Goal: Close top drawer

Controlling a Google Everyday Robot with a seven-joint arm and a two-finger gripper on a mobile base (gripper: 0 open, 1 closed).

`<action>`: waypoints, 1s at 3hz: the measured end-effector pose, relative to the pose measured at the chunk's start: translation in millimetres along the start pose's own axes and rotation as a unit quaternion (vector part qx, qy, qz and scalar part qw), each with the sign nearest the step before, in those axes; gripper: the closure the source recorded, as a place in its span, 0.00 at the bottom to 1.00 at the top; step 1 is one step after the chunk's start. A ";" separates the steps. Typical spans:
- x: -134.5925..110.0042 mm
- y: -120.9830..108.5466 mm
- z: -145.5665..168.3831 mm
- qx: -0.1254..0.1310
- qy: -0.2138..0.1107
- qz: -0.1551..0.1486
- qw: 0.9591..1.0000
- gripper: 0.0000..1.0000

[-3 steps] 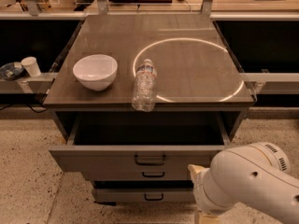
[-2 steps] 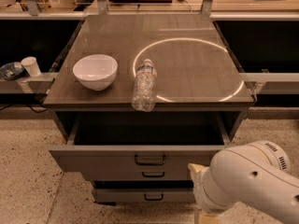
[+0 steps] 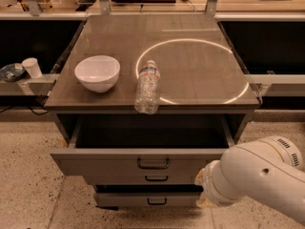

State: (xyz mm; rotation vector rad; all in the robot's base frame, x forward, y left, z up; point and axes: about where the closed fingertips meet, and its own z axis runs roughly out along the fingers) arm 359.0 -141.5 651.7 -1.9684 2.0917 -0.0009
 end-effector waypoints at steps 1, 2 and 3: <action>9.7 -18.0 3.0 0.020 0.007 -0.001 1.000 0.81; 11.3 -36.1 8.2 0.035 0.004 -0.005 0.999 1.00; 14.2 -47.7 12.6 0.047 -0.002 -0.008 0.999 1.00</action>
Offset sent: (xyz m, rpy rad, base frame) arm 0.0603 -0.0136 -0.0094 -0.0053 -0.1021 0.0002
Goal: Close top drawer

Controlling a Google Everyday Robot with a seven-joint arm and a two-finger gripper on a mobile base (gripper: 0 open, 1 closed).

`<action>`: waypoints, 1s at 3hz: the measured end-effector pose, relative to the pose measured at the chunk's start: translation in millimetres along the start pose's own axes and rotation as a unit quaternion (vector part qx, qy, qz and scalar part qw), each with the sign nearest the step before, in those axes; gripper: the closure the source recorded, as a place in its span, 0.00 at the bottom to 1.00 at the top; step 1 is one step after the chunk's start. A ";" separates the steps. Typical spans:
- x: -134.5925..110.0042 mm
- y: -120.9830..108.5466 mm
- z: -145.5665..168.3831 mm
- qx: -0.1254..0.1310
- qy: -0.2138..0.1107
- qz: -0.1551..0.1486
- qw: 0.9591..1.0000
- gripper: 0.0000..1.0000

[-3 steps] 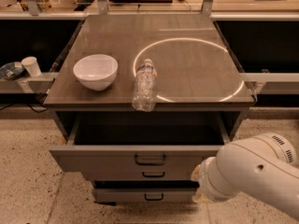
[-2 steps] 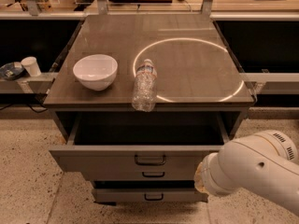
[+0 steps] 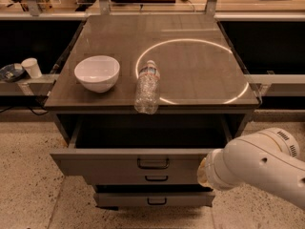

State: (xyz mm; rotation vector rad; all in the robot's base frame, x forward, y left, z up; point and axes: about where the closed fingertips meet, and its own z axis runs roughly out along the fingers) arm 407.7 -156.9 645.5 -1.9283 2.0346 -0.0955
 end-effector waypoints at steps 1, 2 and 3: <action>1.2 -9.6 4.7 0.015 -0.011 0.000 1.000 0.74; 1.2 -9.6 4.7 0.015 -0.011 0.000 1.000 0.50; 1.2 -9.6 4.7 0.015 -0.011 0.000 1.000 0.27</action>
Offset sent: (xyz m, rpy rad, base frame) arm 0.0092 -0.0011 -0.0018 0.0181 -0.0270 -0.0008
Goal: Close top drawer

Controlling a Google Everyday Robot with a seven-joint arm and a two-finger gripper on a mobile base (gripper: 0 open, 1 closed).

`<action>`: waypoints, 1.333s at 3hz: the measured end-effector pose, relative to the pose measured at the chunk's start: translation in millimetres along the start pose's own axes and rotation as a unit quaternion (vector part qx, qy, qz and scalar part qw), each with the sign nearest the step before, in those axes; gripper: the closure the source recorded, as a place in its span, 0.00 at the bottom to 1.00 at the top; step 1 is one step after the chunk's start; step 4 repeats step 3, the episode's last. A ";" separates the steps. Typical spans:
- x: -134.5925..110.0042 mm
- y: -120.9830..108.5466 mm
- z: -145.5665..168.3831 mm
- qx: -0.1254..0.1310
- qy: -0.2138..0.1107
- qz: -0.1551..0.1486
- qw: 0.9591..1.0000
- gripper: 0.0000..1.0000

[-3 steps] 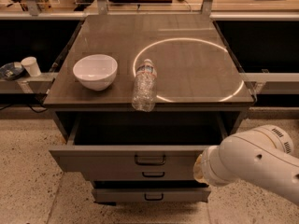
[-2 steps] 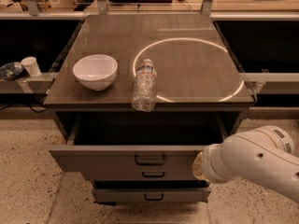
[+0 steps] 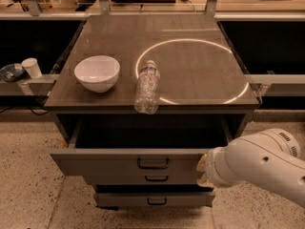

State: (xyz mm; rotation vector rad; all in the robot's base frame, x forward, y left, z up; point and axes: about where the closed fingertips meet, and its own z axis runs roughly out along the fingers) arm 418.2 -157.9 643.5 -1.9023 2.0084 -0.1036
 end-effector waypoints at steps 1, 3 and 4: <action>0.0 0.0 0.0 0.000 0.000 0.000 1.000 0.04; 0.0 0.0 -0.1 0.000 0.000 0.000 1.000 0.00; 0.0 0.0 -0.1 0.000 0.000 0.000 1.000 0.00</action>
Offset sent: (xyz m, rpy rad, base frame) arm 0.0000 0.0000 0.0000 0.0000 0.0000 0.0000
